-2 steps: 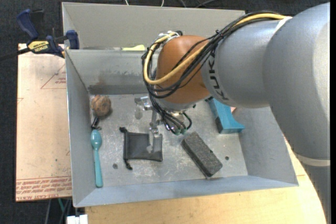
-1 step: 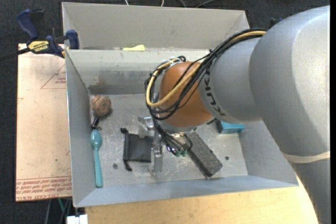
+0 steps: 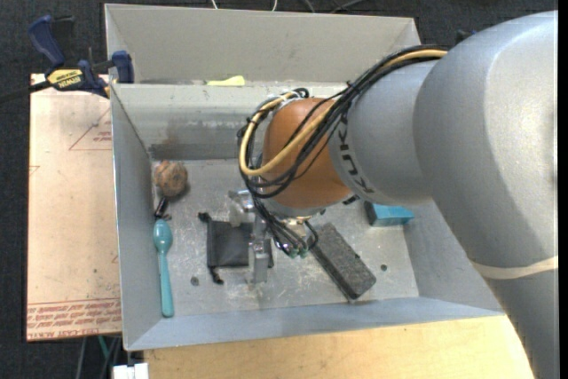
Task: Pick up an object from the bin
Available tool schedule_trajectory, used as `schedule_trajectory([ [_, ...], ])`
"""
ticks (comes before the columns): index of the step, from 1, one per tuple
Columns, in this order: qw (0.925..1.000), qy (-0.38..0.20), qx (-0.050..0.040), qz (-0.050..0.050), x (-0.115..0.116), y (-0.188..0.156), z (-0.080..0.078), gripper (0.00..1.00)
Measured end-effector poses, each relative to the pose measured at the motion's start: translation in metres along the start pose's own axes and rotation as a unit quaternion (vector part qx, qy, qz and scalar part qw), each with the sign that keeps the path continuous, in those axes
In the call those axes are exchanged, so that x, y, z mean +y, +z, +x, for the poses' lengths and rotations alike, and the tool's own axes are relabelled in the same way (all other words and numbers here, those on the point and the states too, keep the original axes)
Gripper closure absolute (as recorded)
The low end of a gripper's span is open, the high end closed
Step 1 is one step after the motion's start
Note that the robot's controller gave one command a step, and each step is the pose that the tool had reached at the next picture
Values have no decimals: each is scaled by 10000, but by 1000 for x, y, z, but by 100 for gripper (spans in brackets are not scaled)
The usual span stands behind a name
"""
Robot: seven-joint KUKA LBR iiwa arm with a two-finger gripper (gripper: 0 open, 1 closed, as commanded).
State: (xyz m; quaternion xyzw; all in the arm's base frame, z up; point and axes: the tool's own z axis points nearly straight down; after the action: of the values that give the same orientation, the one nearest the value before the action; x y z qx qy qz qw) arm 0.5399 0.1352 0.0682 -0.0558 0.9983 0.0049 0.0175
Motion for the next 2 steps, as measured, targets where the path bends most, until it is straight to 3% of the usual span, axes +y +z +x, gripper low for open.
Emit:
schedule_trajectory([
  [1, 10000, -70, 45, 5, -1, -60, 1, 0],
  [2, 9998, -218, -15, -4, -7, -138, -5, 0],
])
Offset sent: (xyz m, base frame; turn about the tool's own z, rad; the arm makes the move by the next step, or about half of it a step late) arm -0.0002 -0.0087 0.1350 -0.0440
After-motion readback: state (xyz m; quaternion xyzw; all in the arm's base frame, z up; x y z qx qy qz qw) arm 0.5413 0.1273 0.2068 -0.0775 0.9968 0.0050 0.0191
